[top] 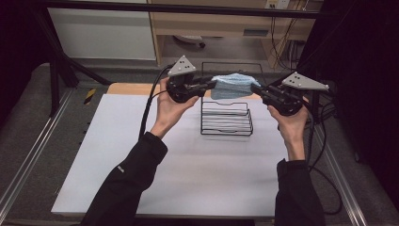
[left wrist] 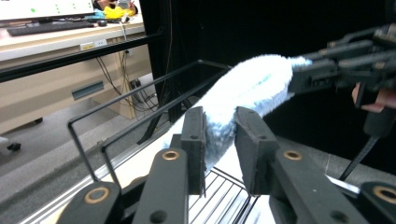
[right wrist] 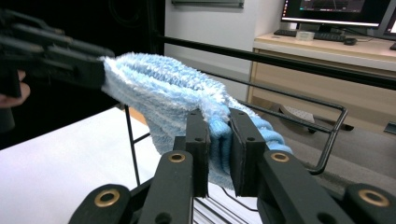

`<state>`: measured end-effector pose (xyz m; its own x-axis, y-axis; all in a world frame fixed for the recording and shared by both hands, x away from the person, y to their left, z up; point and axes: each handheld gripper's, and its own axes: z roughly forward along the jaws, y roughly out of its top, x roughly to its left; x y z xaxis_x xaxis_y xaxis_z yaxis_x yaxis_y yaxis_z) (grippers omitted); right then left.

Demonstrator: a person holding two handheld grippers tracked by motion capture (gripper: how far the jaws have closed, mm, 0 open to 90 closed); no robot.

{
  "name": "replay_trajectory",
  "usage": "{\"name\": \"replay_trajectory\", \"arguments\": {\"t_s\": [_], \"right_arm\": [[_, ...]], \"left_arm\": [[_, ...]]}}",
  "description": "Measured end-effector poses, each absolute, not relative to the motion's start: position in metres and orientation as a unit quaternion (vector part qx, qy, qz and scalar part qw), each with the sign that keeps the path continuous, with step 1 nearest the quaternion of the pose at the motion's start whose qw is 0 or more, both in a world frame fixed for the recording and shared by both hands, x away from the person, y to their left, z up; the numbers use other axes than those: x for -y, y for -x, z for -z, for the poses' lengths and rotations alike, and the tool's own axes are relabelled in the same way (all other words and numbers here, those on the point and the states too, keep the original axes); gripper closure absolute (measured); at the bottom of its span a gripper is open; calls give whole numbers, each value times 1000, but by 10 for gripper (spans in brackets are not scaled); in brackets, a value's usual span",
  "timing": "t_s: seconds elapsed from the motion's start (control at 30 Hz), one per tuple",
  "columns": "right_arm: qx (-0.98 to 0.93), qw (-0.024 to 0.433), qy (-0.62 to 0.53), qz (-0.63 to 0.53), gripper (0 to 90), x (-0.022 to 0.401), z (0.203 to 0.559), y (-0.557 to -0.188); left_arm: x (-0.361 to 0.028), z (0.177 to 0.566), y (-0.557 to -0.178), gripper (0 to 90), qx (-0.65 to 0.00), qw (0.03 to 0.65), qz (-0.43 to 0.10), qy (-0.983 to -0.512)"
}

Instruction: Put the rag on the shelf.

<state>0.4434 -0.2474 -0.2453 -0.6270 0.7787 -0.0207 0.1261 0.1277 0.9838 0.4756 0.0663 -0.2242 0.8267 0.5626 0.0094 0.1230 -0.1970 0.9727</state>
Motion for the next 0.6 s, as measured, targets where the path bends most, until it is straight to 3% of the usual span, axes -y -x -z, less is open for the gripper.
{"name": "replay_trajectory", "arguments": {"t_s": [0.2,0.5,0.6], "right_arm": [[-697,280,-322,-577,792,249,249,-443],[-702,281,-312,-575,783,250,253,-443],[-706,282,-308,-572,777,250,253,-442]], "left_arm": [[-77,207,-481,745,-262,608,-170,-730],[-57,213,-492,890,-275,576,-138,-757],[-54,217,-491,898,-269,566,-132,-768]]}}
